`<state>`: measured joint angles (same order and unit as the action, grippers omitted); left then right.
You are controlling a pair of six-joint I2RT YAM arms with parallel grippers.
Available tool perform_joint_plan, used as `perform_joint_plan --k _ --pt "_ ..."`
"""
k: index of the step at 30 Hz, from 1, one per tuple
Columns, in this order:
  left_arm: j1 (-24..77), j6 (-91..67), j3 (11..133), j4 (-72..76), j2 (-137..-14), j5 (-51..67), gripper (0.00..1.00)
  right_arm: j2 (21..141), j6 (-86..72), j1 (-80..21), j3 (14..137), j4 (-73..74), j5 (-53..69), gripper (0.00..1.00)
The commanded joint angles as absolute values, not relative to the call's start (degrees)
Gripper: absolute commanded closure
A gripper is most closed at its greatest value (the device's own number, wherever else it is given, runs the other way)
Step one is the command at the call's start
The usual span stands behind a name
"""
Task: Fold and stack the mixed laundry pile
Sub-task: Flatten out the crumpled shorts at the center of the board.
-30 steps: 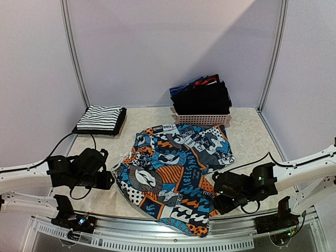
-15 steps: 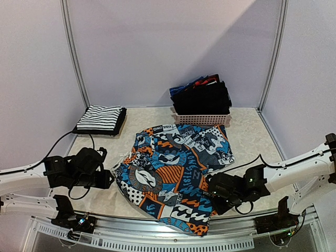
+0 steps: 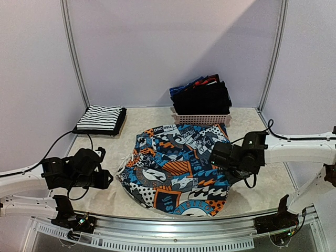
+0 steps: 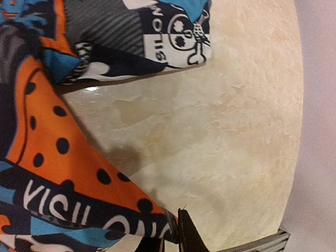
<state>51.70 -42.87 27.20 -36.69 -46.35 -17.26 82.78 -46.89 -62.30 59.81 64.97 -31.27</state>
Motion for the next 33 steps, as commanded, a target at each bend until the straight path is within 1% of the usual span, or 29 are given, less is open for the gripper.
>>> perform_joint_plan --k 1,3,4,7,9,11,14,17,19,23,27,32,33 --pt "52.6 -41.7 26.4 -37.0 -47.0 -18.8 0.59 89.1 -46.3 -56.4 59.1 68.9 -36.1 0.80" --pt "52.6 -42.1 26.4 -37.1 -47.7 -18.6 0.58 91.2 -46.0 -55.4 61.6 68.1 -37.3 0.44" --pt "52.6 -42.4 26.5 -37.2 -48.1 -17.8 0.56 91.7 -45.3 -55.3 63.2 68.0 -37.2 0.33" --pt "52.6 -43.6 25.3 -36.0 -48.6 -15.0 0.48 90.3 -42.0 -56.8 66.8 66.1 -34.3 0.16" --pt "52.6 -44.4 24.1 -34.9 -48.7 -12.9 0.45 87.3 -40.1 -58.1 67.9 63.9 -30.7 0.11" --pt "52.7 -44.5 23.8 -34.2 -48.5 -10.8 0.43 83.0 -37.8 -59.9 67.4 60.6 -25.4 0.09" --pt "53.5 -44.3 23.8 -34.3 -48.1 -9.7 0.42 79.6 -35.1 -64.0 65.2 56.3 -16.5 0.08" --pt "53.5 -44.3 23.4 -32.9 -49.3 -11.6 0.43 79.7 -36.7 -68.4 64.4 57.9 -17.0 0.06" --pt "53.5 -44.5 22.7 -29.2 -51.0 -11.2 0.44 80.2 -38.3 -71.1 63.2 56.7 -15.9 0.06" --pt "53.5 -45.6 22.4 -24.2 -54.2 -13.9 0.45 82.4 -36.5 -78.4 60.8 51.4 -10.9 0.11" --pt "53.2 -44.7 22.5 -19.4 -56.7 -17.0 0.46 88.5 -35.6 -84.1 61.0 48.2 -9.7 0.19" --pt "51.5 -43.1 24.2 -18.7 -61.2 -16.7 0.48 93.2 -37.1 -85.5 59.5 47.7 -9.2 0.39" --pt "51.1 -42.9 24.2 -18.5 -61.5 -16.5 0.48 93.4 -37.7 -85.7 58.7 47.6 -8.7 0.40"
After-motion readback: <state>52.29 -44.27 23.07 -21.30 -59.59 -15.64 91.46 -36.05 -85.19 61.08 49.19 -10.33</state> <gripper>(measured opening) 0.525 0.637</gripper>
